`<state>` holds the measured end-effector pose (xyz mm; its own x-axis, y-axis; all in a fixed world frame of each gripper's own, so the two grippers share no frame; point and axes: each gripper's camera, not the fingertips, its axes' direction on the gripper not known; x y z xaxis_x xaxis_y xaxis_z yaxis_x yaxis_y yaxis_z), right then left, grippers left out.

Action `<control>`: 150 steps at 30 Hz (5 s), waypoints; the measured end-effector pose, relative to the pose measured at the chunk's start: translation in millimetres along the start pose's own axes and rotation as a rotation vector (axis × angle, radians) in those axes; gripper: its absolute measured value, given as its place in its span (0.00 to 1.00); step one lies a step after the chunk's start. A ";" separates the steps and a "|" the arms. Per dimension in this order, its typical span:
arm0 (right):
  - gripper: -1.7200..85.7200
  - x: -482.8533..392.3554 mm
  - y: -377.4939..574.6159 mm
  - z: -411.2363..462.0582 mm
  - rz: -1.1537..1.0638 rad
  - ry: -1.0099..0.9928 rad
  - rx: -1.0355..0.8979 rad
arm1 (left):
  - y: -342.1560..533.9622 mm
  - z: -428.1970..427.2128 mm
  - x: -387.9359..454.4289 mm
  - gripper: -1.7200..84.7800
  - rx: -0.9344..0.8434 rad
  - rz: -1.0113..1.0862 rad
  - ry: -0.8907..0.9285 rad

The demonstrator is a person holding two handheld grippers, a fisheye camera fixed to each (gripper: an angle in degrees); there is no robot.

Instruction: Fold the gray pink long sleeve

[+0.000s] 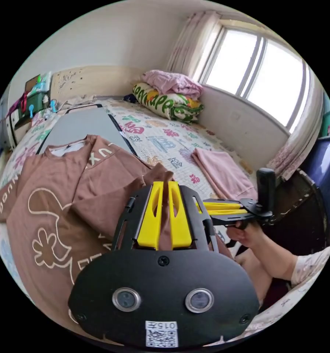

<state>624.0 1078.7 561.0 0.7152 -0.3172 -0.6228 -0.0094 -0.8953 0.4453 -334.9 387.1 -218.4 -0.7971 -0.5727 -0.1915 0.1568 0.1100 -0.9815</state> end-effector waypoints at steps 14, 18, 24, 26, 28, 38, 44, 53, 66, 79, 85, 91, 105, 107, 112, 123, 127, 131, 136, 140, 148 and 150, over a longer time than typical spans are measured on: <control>0.10 -50.1 138.4 134.5 -0.467 0.182 0.038 | 164.8 -131.9 -36.7 0.02 0.195 -0.270 0.085; 0.04 -29.6 166.8 162.5 -0.562 0.199 0.015 | 181.6 -142.6 -44.6 0.03 0.191 -0.280 0.052; 0.03 10.2 204.4 199.3 -0.609 0.195 -0.061 | 194.1 -161.1 -60.0 0.07 0.168 -0.276 -0.001; 0.03 29.4 217.8 210.4 -0.607 0.203 -0.082 | 198.1 -169.4 -72.4 0.11 0.202 -0.300 0.002; 0.03 44.5 227.8 217.2 -0.605 0.193 -0.091 | 200.0 -166.6 -88.7 0.12 0.202 -0.351 0.027; 0.03 92.3 284.4 264.4 -0.713 0.262 -0.161 | 131.4 -114.7 -74.0 0.16 0.027 -0.197 0.198; 0.03 104.7 311.2 293.6 -0.785 0.349 -0.192 | 36.5 -54.4 -21.2 0.15 -0.258 0.131 0.228; 0.02 113.6 339.2 321.8 -0.885 0.451 -0.233 | -25.5 63.1 67.4 0.17 -0.630 0.387 0.160; 0.02 114.6 336.9 302.6 -0.865 0.439 -0.234 | 2.7 47.4 10.2 0.02 -0.543 0.179 0.153; 0.02 73.6 297.7 241.9 -0.814 0.365 -0.215 | 152.7 -88.4 -103.2 0.02 -0.209 -0.189 0.093; 0.02 41.4 271.2 198.6 -0.843 0.303 -0.248 | 211.8 -81.5 -103.3 0.02 -0.226 -0.225 0.106; 0.02 7.1 244.8 152.9 -0.901 0.252 -0.344 | 244.2 -62.6 -86.8 0.02 -0.251 -0.218 0.156; 0.08 -71.2 124.2 37.3 -0.809 0.122 -0.342 | 271.0 -19.2 -68.4 0.02 -0.290 -0.170 0.213; 0.08 -83.1 86.3 5.6 -0.763 0.108 -0.266 | 276.7 -16.8 -69.8 0.02 -0.302 -0.168 0.216; 0.08 -76.7 -10.1 -58.5 -0.486 0.052 -0.066 | 289.7 -15.6 -75.2 0.02 -0.313 -0.166 0.251; 0.13 46.5 -152.2 -98.6 0.506 -0.061 0.152 | 226.0 -55.5 -131.2 0.02 -0.119 -0.146 0.258; 0.15 24.8 -213.9 -88.1 0.476 -0.014 0.084 | 142.5 -22.3 -175.6 0.05 -0.079 -0.188 0.064; 0.15 20.3 -248.3 -77.6 0.534 -0.005 0.054 | 58.2 66.5 -222.6 0.11 -0.089 -0.230 0.070; 0.11 19.8 -272.8 -73.1 0.576 -0.042 0.086 | -7.8 165.5 -256.8 0.14 -0.072 -0.284 0.049; 0.05 11.4 -287.3 -78.4 0.549 -0.031 0.076 | -46.2 235.7 -274.4 0.12 -0.066 -0.345 0.115; 0.03 26.0 -270.0 -96.7 0.613 0.044 0.201 | -116.8 320.9 -247.4 0.02 -0.092 -0.308 0.087; 0.03 29.3 -262.3 -91.6 0.627 0.029 0.203 | -122.7 338.6 -236.2 0.03 -0.144 -0.288 0.018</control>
<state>711.4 1333.0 484.9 0.5498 -0.7918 -0.2659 -0.5601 -0.5857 0.5859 31.6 233.8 -52.0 -0.8073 -0.5824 0.0956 -0.1599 0.0600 -0.9853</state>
